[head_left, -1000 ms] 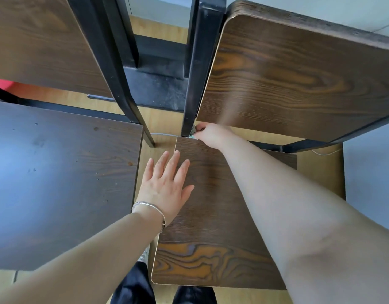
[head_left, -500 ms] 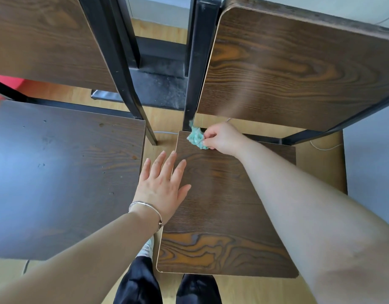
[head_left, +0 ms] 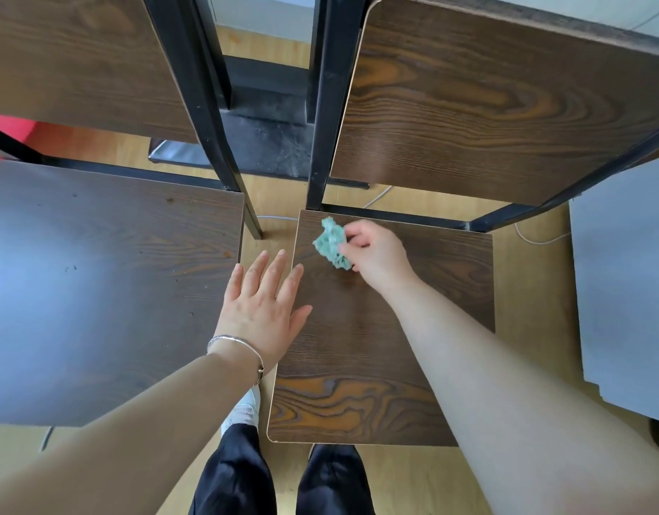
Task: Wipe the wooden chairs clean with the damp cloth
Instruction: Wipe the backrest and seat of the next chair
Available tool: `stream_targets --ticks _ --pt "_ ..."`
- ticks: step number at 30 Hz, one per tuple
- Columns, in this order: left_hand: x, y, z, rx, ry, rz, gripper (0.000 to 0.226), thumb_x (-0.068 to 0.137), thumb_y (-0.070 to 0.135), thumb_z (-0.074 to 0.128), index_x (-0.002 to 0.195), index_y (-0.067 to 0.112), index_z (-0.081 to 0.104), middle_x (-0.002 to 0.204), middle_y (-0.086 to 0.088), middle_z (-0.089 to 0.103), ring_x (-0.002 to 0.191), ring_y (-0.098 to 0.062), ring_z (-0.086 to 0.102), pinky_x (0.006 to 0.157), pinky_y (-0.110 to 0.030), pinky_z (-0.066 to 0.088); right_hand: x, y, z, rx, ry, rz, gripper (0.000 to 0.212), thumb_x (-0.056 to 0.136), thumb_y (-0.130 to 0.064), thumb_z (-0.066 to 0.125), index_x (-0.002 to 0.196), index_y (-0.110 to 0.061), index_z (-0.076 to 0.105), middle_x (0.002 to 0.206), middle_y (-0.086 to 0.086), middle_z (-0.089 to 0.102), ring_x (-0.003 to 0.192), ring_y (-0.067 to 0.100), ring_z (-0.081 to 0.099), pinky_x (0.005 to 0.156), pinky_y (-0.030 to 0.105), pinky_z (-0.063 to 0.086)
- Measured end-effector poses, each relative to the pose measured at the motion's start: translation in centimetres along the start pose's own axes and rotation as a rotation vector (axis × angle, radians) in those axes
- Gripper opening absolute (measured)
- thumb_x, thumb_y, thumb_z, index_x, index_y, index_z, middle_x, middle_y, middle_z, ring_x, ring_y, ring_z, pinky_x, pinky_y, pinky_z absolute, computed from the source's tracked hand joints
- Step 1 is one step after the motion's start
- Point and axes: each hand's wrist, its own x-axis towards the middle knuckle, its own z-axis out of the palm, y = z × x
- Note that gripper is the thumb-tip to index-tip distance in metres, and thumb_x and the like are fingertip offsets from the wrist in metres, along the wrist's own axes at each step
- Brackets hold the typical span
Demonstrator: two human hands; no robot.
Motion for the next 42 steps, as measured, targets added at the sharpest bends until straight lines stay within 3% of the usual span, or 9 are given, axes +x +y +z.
stream_targets --ticks 3,9,12,15,23,29,33,37,42 --pt "0.1 -0.4 -0.1 0.018 -0.014 -0.004 0.067 0.093 0.057 0.016 0.150 0.024 0.022 0.159 -0.006 0.017 0.146 -0.029 0.011 0.118 -0.052 0.012 2.1 -0.9 0.1 -0.061 0.067 -0.064 0.034 0.091 -0.022 0.065 0.124 -0.032 0.065 0.094 -0.006 0.066 0.084 0.009 0.061 0.074 0.024 0.052" --pt "0.5 -1.4 -0.7 -0.003 -0.005 0.006 0.068 0.091 0.057 0.011 0.151 0.026 0.016 0.160 -0.005 0.011 0.147 -0.028 0.005 0.118 -0.051 0.009 3.5 -0.5 1.5 -0.297 0.128 -0.153 0.027 0.097 -0.013 0.055 0.120 -0.017 0.070 0.108 -0.001 0.056 0.099 0.018 0.057 0.080 0.026 0.049" --pt "0.8 -2.0 -0.9 -0.005 0.004 0.014 0.067 0.092 0.057 0.013 0.151 0.026 0.018 0.160 -0.005 0.013 0.147 -0.029 0.007 0.118 -0.051 0.009 2.6 -0.2 1.5 -0.384 0.074 -0.206 0.031 0.097 -0.023 0.056 0.126 -0.016 0.064 0.116 0.000 0.053 0.103 0.017 0.055 0.089 0.031 0.050" --pt "0.9 -2.4 -0.9 -0.011 0.018 0.023 0.067 0.092 0.056 0.017 0.150 0.024 0.023 0.159 -0.007 0.017 0.146 -0.030 0.012 0.117 -0.052 0.012 2.1 0.1 1.6 -0.515 -0.019 -0.255 0.051 0.089 -0.041 0.066 0.134 -0.018 0.056 0.113 -0.003 0.047 0.102 0.015 0.049 0.088 0.031 0.047" --pt "0.8 -3.3 -0.7 -0.015 0.031 0.047 0.064 0.093 0.055 0.021 0.149 0.023 0.026 0.158 -0.007 0.021 0.145 -0.031 0.015 0.117 -0.053 0.014 0.7 1.4 3.5 -0.507 0.033 -0.339 0.014 0.094 -0.021 0.062 0.105 -0.017 0.069 0.098 -0.001 0.055 0.095 0.020 0.051 0.076 0.032 0.048" --pt "-0.3 -3.7 -0.9 0.003 0.007 0.084 0.067 0.093 0.056 0.015 0.151 0.024 0.014 0.160 -0.006 0.010 0.147 -0.030 0.007 0.117 -0.051 0.009 -8.1 5.1 7.1 -0.467 -0.002 -0.441 0.017 0.087 -0.012 0.069 0.101 -0.018 0.075 0.093 -0.003 0.059 0.080 0.016 0.046 0.072 0.022 0.039" --pt "-0.8 -4.2 -1.4 0.044 0.000 0.123 0.066 0.095 0.056 0.016 0.152 0.024 0.007 0.161 -0.006 0.003 0.147 -0.029 0.001 0.118 -0.051 0.005 -9.0 4.8 7.3 -0.382 -0.005 -0.327 0.023 0.088 -0.009 0.065 0.105 -0.021 0.076 0.091 -0.002 0.057 0.083 0.024 0.054 0.073 0.030 0.047" --pt "-1.1 -4.9 -2.1 0.070 0.011 0.142 0.066 0.096 0.055 0.023 0.152 0.024 0.007 0.161 -0.006 0.004 0.147 -0.030 0.002 0.118 -0.052 0.005 -5.2 1.0 5.1 -0.261 0.204 -0.245 0.024 0.090 -0.006 0.062 0.108 -0.015 0.075 0.095 0.005 0.057 0.086 0.023 0.057 0.078 0.034 0.050" --pt "-0.4 -5.9 -1.9 0.116 0.014 0.130 0.067 0.096 0.055 0.025 0.152 0.025 0.006 0.160 -0.006 0.003 0.147 -0.030 0.002 0.118 -0.051 0.005 3.0 -2.9 3.4 -0.368 0.260 -0.154 0.027 0.092 -0.011 0.059 0.117 -0.015 0.071 0.105 0.003 0.055 0.099 0.022 0.058 0.081 0.026 0.046"
